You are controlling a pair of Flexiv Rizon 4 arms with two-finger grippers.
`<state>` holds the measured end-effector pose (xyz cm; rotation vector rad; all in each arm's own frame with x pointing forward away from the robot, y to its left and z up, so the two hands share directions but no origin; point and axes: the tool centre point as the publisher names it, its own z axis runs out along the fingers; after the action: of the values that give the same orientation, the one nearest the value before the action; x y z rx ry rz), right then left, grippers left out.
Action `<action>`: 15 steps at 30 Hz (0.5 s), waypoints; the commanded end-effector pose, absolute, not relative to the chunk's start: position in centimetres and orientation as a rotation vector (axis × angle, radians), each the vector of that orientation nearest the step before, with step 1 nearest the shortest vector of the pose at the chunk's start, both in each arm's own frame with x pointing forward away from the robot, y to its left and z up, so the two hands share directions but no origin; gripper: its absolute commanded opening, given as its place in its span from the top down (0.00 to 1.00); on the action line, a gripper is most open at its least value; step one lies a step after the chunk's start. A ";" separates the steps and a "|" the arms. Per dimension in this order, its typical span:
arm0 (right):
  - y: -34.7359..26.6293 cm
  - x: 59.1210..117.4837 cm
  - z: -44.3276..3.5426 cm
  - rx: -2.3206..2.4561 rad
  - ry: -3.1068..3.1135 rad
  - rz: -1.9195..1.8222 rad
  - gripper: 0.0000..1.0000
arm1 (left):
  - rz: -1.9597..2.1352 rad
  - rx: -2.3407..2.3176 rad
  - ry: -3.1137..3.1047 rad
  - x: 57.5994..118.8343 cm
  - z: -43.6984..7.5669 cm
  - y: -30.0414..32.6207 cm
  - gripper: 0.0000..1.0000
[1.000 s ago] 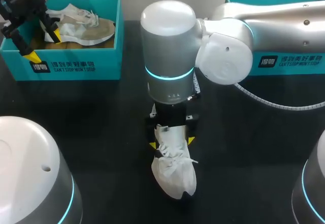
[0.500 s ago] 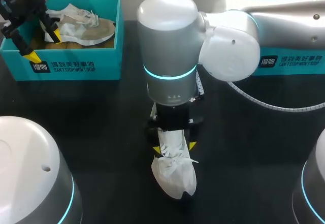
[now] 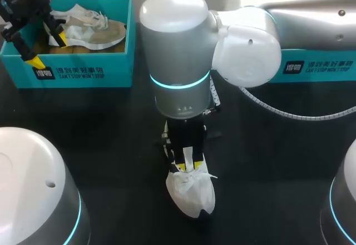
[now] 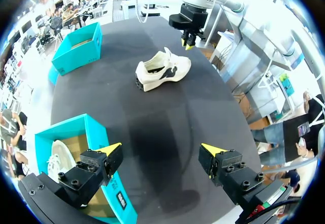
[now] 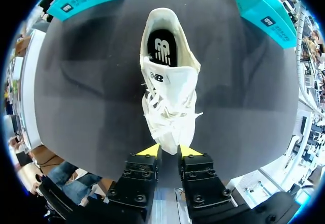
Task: Take the shoe out of the shoebox, open the shoe tongue, remove and reinsert the insole, then place the shoe into the shoebox
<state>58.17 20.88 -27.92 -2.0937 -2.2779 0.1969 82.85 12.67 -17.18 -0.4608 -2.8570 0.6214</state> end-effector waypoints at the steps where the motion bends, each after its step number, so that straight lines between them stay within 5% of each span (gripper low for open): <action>1: 21.1 58.7 -28.1 -2.091 -2.295 0.202 0.83 | 0.618 -0.462 -2.856 82.9 -17.2 12.7 0.00; 6: 21.2 60.5 -28.4 -2.062 -2.341 0.197 0.88 | 0.618 -0.462 -2.856 82.9 -17.2 12.7 0.00; 15: 21.3 63.5 -29.8 -1.975 -2.392 0.163 0.82 | 0.618 -0.462 -2.856 82.9 -17.2 12.7 0.00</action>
<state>62.87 21.38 -29.06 -1.9910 -2.4001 0.1619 82.85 12.67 -17.18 -0.4607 -2.8570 0.6214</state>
